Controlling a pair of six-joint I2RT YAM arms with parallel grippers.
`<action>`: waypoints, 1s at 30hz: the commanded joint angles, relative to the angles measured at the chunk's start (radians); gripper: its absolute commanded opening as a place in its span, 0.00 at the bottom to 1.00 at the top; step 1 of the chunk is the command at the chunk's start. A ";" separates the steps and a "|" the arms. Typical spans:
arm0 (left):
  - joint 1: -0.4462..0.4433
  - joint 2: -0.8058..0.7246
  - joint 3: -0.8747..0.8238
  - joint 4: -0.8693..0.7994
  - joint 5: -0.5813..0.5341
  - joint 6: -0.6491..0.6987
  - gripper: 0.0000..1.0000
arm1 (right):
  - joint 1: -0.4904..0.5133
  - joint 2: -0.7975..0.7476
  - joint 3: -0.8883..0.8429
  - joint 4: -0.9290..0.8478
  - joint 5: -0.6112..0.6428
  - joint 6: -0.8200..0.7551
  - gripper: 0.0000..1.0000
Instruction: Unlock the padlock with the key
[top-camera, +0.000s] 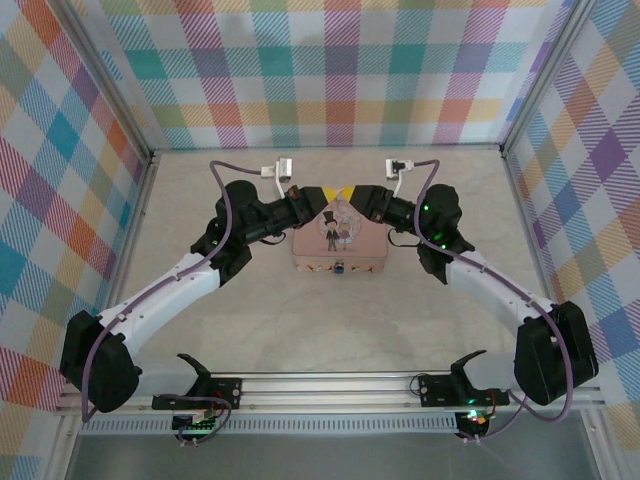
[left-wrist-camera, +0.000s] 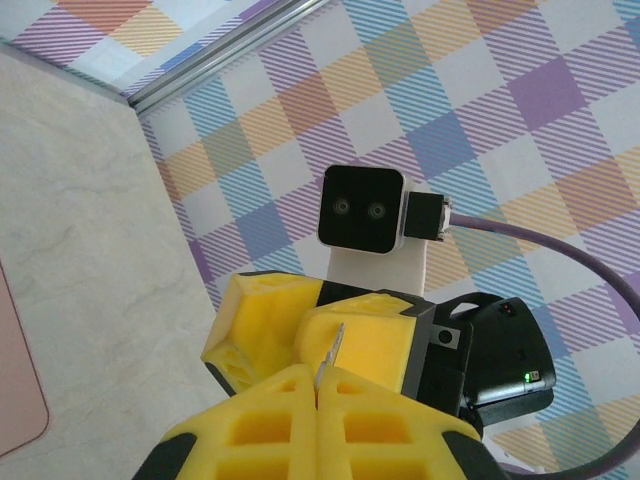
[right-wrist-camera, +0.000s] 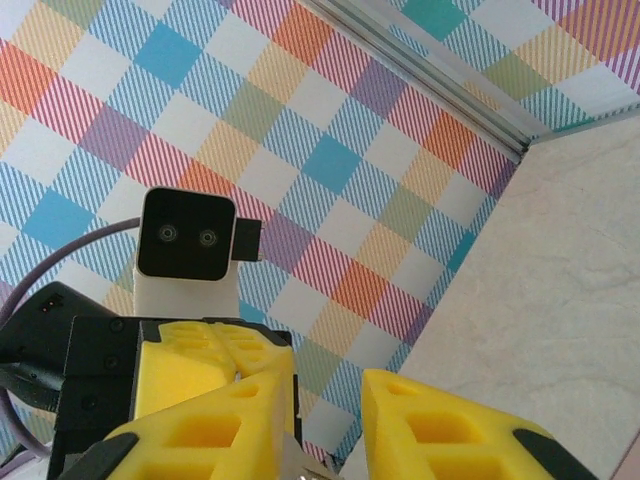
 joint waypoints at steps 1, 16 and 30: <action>-0.015 -0.024 -0.020 0.029 -0.004 -0.012 0.00 | 0.011 0.004 0.018 0.104 -0.016 0.024 0.29; -0.017 -0.033 -0.026 0.059 -0.025 -0.034 0.00 | 0.015 0.006 -0.001 0.199 -0.002 0.063 0.32; -0.015 -0.077 -0.033 0.047 -0.079 -0.016 0.00 | 0.015 -0.038 -0.054 0.229 0.041 0.061 0.31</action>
